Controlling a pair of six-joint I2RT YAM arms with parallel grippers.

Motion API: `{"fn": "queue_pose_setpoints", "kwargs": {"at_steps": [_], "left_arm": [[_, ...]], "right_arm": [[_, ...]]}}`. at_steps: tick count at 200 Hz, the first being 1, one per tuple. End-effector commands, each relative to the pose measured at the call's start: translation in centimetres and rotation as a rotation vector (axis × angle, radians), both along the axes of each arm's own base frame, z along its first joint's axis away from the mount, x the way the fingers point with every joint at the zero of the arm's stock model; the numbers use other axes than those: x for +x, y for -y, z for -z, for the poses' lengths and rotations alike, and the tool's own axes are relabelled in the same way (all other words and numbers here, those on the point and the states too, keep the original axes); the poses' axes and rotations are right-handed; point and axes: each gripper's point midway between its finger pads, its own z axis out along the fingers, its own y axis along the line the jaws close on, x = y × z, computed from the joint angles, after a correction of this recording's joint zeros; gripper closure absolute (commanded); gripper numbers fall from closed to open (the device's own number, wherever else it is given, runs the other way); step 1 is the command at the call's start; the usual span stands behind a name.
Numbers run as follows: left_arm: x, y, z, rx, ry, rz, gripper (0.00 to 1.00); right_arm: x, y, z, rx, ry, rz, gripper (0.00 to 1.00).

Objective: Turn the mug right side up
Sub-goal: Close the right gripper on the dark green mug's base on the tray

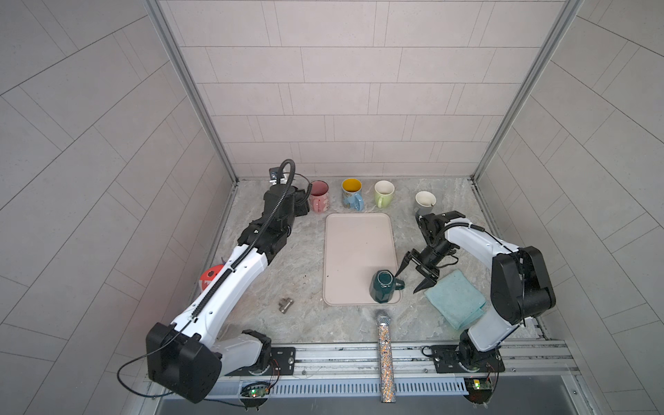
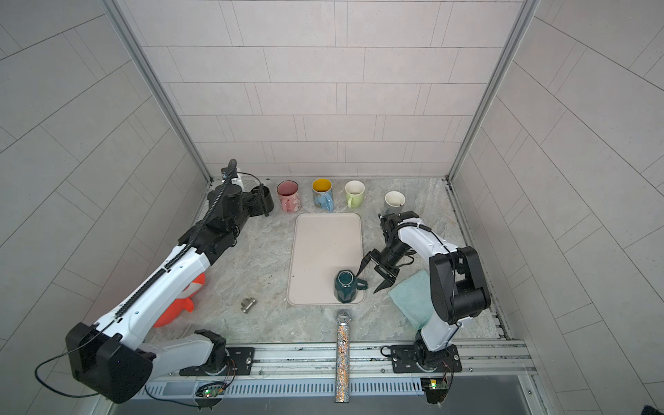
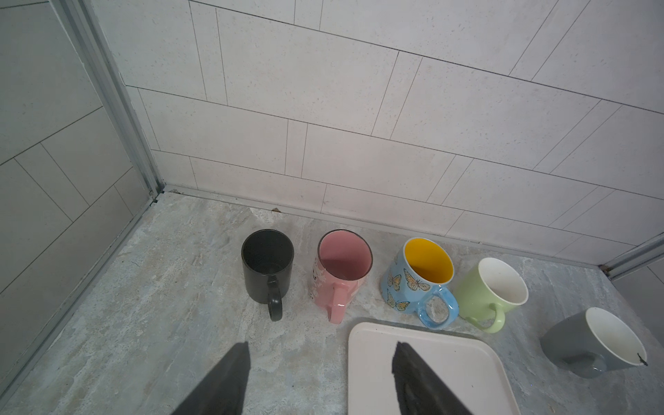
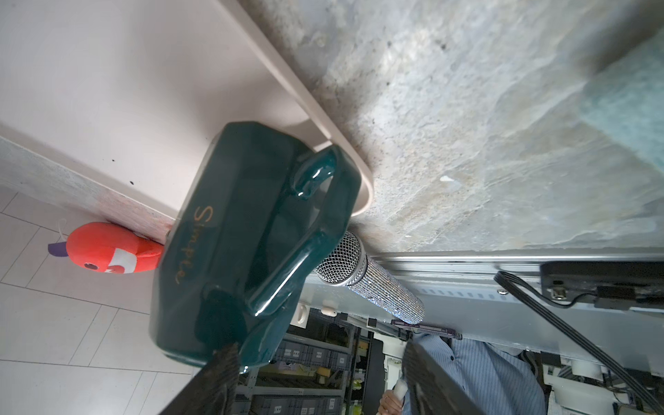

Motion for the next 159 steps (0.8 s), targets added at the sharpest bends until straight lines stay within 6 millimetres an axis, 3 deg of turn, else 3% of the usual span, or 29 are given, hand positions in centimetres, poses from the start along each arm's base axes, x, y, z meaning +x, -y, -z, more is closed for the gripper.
{"fn": "queue_pose_setpoints", "kwargs": {"at_steps": [1, 111, 159], "left_arm": [[0.2, 0.0, 0.2, -0.029, -0.004, 0.003, 0.32], [0.7, -0.6, 0.9, -0.089, -0.013, -0.001, 0.32], [0.6, -1.2, 0.9, -0.104, -0.010, -0.015, 0.31]], "right_arm": [[-0.5, 0.2, 1.1, -0.041, -0.088, 0.055, 0.29], [0.9, 1.0, 3.1, -0.175, -0.154, 0.182, 0.29], [2.6, 0.2, 3.0, -0.180, -0.116, 0.271, 0.29]]}}
